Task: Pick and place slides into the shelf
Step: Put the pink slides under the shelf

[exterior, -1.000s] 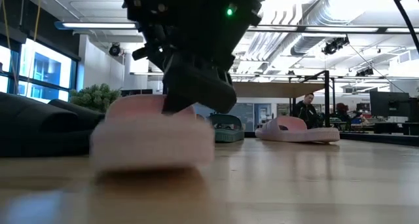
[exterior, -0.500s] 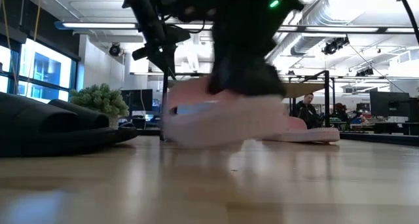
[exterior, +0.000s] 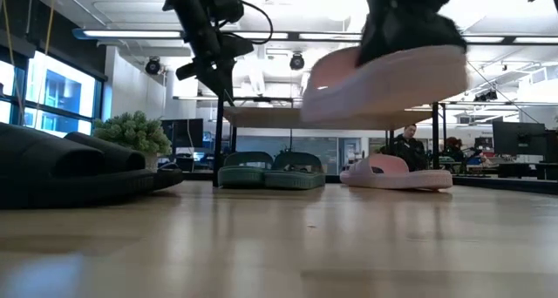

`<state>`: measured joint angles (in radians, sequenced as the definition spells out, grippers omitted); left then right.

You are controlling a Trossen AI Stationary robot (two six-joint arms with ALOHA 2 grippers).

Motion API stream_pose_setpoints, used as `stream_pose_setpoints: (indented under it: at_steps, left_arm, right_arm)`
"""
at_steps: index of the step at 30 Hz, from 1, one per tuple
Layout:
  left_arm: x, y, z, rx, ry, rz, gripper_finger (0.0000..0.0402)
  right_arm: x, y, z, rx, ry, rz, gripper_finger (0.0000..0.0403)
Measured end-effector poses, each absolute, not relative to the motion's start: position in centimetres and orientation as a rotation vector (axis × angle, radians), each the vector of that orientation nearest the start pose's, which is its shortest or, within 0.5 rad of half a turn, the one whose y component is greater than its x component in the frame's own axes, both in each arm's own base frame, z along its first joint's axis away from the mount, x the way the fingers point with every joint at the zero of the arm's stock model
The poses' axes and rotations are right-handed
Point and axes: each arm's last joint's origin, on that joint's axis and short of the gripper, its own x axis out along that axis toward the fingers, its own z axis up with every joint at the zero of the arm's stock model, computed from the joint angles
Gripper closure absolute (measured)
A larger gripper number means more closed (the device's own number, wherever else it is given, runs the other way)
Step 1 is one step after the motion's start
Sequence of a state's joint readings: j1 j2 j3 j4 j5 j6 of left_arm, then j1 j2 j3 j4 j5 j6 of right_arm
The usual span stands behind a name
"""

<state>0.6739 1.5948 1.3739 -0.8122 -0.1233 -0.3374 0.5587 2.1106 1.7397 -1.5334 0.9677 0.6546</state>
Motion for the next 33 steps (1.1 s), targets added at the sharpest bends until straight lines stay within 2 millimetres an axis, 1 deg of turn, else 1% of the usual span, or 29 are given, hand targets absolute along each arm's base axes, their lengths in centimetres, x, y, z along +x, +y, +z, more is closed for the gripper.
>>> stream_pose_setpoints:
  at_steps: [2, 4, 8, 10, 13, 17, 21, 23, 26, 28, 33]
  left_arm:
    - [25.4, 20.7, 28.9, -0.579, 0.894, 0.896, 0.0334]
    - [25.4, 20.7, 28.9, -0.58, 0.894, 0.895, 0.0334]
    - [25.4, 20.7, 28.9, -0.567, 0.901, 0.888, 0.0334]
    - [25.4, 20.7, 28.9, -0.565, 0.902, 0.887, 0.0334]
    - [25.4, 20.7, 28.9, -0.564, 0.902, 0.886, 0.0334]
    - [25.4, 20.7, 28.9, -0.564, 0.902, 0.886, 0.0334]
    - [25.4, 20.7, 28.9, -0.563, 0.901, 0.886, 0.0334]
    - [25.4, 20.7, 28.9, -0.563, 0.901, 0.886, 0.0334]
    - [25.4, 20.7, 28.9, -0.563, 0.901, 0.886, 0.0334]
    - [25.4, 20.7, 28.9, -0.562, 0.902, 0.885, 0.0334]
    - [25.4, 20.7, 28.9, -0.559, 0.903, 0.884, 0.0334]
  right_arm:
    - [32.2, 17.3, 21.9, -0.733, 1.191, -0.685, 0.0402]
    - [30.8, 16.2, 21.6, -0.683, 1.22, -0.727, 0.0402]
    - [27.6, 14.1, 21.2, -0.588, 1.144, -0.782, 0.0402]
    - [26.3, 13.1, 20.6, -0.525, 1.129, -0.771, 0.0402]
    - [25.4, 11.5, 19.3, -0.457, 1.122, -0.691, 0.0403]
    - [25.4, 8.9, 17.4, -0.401, 1.115, -0.605, 0.0403]
    - [26.2, 5.8, 16.4, -0.393, 1.072, -0.596, 0.0403]
    - [26.5, 4.4, 16.1, -0.409, 1.067, -0.593, 0.0403]
    - [27.4, 2.4, 15.8, -0.376, 1.061, -0.562, 0.0403]
    - [27.4, 1.0, 15.5, -0.376, 1.082, -0.567, 0.0403]
    - [27.9, -1.4, 15.5, -0.399, 1.07, -0.57, 0.0403]
